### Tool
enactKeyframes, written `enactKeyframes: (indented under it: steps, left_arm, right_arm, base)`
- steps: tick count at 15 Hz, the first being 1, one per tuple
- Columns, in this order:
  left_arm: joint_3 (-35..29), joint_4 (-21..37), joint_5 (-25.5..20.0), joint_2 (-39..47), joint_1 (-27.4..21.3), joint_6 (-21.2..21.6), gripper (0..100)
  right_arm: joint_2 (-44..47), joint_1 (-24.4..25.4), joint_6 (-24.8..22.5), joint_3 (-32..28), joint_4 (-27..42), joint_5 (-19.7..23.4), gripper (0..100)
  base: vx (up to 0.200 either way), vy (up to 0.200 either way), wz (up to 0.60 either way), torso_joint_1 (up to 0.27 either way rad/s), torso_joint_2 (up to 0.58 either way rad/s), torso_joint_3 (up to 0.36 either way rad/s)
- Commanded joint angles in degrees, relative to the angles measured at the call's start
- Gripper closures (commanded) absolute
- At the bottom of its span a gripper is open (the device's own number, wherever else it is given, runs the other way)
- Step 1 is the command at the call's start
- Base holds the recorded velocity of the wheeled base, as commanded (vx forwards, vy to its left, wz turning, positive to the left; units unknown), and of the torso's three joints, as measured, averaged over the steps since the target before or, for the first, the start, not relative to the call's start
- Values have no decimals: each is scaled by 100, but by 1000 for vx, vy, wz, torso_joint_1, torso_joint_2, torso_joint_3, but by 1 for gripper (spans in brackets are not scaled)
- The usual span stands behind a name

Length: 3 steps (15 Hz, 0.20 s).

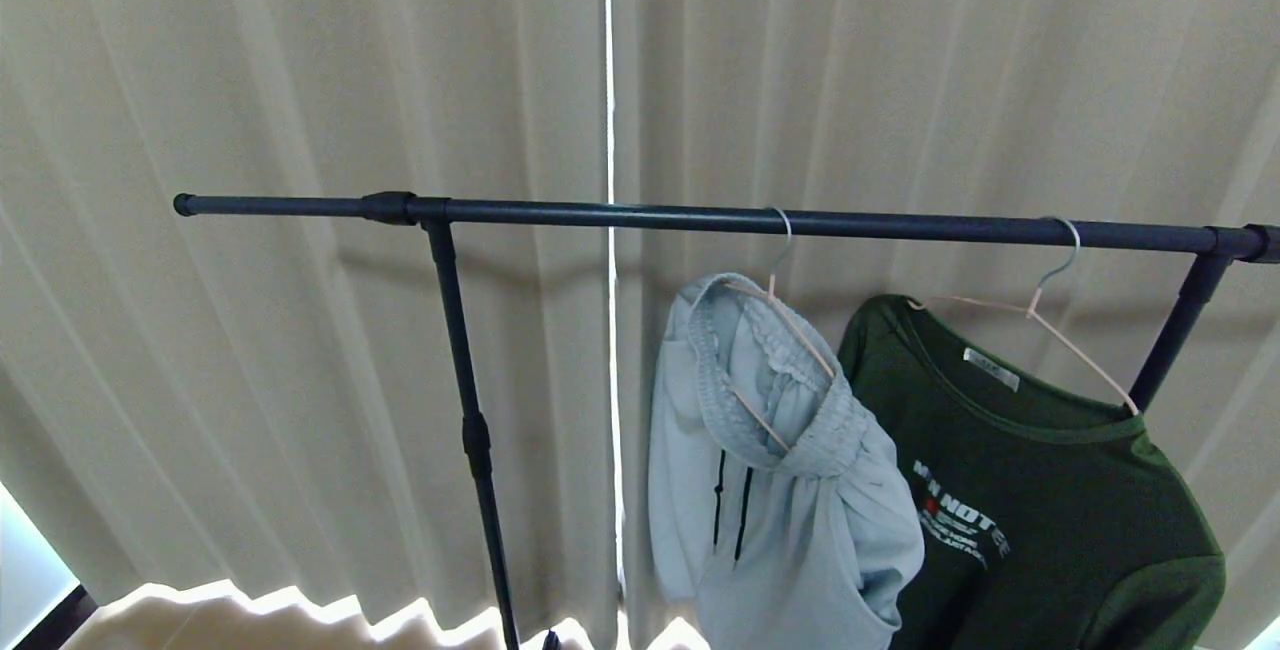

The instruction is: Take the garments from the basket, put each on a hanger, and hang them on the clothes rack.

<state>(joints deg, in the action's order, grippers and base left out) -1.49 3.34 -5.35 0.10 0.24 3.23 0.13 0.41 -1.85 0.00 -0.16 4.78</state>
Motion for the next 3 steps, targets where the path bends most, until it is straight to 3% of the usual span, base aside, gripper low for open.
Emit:
enactKeyframes:
  steps: [1, 3]
  left_arm:
    - [-1, 0, -1, -10, 2, 2, 0]
    - [-1, 0, -1, -10, 2, 2, 0]
  right_arm:
    - [4, 2, -17, 0, -2, 6, 0]
    - [4, 2, -26, 0, 7, 6, 0]
  base:
    - [0, 0, 0, 0, 0, 0]
    - [0, 0, 0, 0, 0, 0]
